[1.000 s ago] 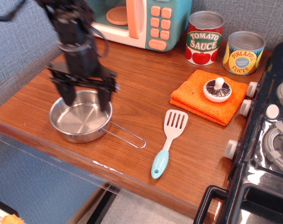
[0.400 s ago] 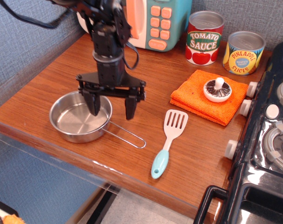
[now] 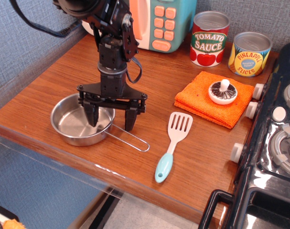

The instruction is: Move the metal pot in front of the microwave.

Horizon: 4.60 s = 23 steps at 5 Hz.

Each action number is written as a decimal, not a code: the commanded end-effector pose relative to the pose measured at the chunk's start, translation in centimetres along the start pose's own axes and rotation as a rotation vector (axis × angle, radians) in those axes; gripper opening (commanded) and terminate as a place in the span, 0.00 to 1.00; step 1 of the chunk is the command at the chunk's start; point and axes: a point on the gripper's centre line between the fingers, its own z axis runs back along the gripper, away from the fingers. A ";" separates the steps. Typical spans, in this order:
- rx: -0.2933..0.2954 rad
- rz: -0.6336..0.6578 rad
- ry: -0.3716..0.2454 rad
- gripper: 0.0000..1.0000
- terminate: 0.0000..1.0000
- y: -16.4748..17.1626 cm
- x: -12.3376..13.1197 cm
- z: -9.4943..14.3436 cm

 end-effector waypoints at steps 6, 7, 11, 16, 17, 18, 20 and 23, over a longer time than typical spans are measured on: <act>-0.130 0.119 -0.143 0.00 0.00 0.0 4.7 7.2; -0.053 0.099 -0.139 0.00 0.00 1.4 7.4 6.4; 0.092 0.027 -0.158 0.00 0.00 3.0 14.8 3.8; 0.034 0.042 -0.149 1.00 0.00 4.1 15.0 3.4; 0.014 0.020 -0.194 1.00 0.00 4.2 14.4 5.2; -0.044 -0.001 -0.283 1.00 0.00 3.7 12.0 9.3; -0.135 -0.136 -0.309 1.00 0.00 1.5 7.2 13.2; -0.081 -0.284 -0.204 1.00 0.00 0.0 4.4 9.4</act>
